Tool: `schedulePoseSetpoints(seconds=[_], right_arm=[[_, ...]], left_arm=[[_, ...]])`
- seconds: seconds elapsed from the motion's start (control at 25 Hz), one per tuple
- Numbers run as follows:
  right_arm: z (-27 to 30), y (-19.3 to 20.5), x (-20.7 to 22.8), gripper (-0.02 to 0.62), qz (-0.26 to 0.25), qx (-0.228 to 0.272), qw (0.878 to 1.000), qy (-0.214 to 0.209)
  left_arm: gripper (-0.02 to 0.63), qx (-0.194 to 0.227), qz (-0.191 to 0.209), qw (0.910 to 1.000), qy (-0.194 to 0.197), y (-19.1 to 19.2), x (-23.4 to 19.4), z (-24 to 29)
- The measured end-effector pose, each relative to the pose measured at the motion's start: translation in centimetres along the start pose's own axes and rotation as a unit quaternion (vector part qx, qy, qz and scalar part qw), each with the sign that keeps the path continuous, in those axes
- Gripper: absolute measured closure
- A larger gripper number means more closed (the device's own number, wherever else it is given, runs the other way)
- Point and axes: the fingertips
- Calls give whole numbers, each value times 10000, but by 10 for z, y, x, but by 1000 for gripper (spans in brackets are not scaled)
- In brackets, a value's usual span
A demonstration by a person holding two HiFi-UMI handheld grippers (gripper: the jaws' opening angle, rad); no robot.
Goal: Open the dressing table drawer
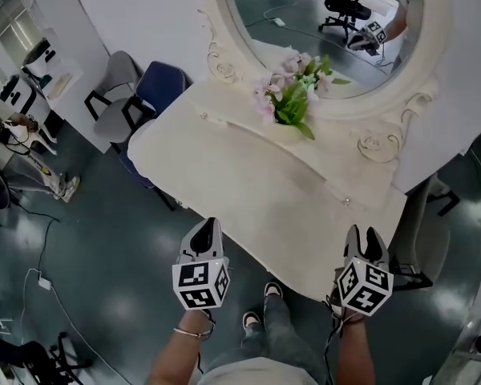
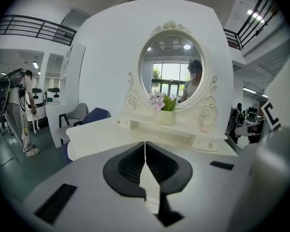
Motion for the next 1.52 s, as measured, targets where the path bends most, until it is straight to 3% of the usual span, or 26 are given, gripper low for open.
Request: schedulePoseSetpoints(seconds=[0.32, 0.6, 1.52], right_arm=[[24, 41, 4, 407, -1, -433, 9990, 64], [35, 63, 4, 403, -16, -646, 9979, 62], [68, 71, -4, 403, 16, -796, 9967, 160]], left_arm=[[584, -438, -109, 9989, -124, 45, -4, 13], [584, -477, -39, 9987, -194, 57, -4, 20], [584, -657, 33, 9975, -264, 66, -22, 49]])
Point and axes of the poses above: the fingertips, and each gripper's own axes: z forward along the fingers, x to its right, y out of its underside, and after that the axes turned 10 degrees about y, right-handed
